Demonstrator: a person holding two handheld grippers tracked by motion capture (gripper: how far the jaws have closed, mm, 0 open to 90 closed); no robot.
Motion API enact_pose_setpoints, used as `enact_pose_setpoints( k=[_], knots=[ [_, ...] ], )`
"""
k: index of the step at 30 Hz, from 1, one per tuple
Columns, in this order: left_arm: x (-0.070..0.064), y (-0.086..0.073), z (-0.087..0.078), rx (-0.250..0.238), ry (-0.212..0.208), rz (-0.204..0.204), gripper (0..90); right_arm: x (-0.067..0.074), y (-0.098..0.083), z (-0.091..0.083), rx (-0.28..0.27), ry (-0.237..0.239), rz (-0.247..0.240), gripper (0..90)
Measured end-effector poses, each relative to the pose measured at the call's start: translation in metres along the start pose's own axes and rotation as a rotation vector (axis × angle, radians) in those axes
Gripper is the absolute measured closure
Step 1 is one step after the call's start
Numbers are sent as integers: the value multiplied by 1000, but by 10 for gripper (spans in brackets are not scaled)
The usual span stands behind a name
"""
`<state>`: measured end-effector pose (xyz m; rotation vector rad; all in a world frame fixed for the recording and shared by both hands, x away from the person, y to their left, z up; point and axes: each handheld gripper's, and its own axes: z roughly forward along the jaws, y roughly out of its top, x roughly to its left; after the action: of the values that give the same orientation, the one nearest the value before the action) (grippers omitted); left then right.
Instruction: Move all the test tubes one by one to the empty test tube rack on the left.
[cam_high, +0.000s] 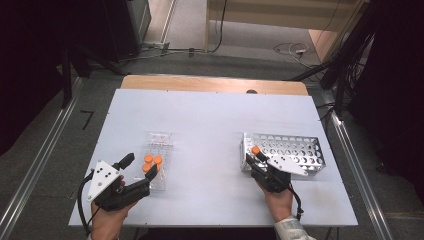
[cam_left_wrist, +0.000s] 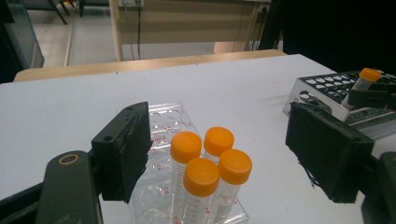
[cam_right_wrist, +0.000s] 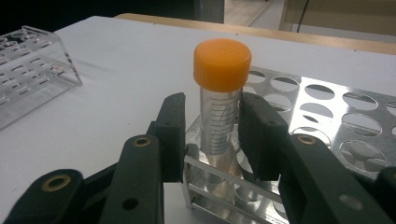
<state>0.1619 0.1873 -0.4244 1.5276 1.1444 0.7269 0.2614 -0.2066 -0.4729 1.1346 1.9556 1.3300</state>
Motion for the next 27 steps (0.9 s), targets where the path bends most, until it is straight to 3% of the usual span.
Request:
enact_pose_setpoints(
  k=[9,27],
  knots=[
    [-1,0,1,0,-6,7,220,0,-1,1,3,-12,-14,707],
    [-2,0,1,1,-11,9,220,0,21,-19,-80,-1,-10,713]
  ],
)
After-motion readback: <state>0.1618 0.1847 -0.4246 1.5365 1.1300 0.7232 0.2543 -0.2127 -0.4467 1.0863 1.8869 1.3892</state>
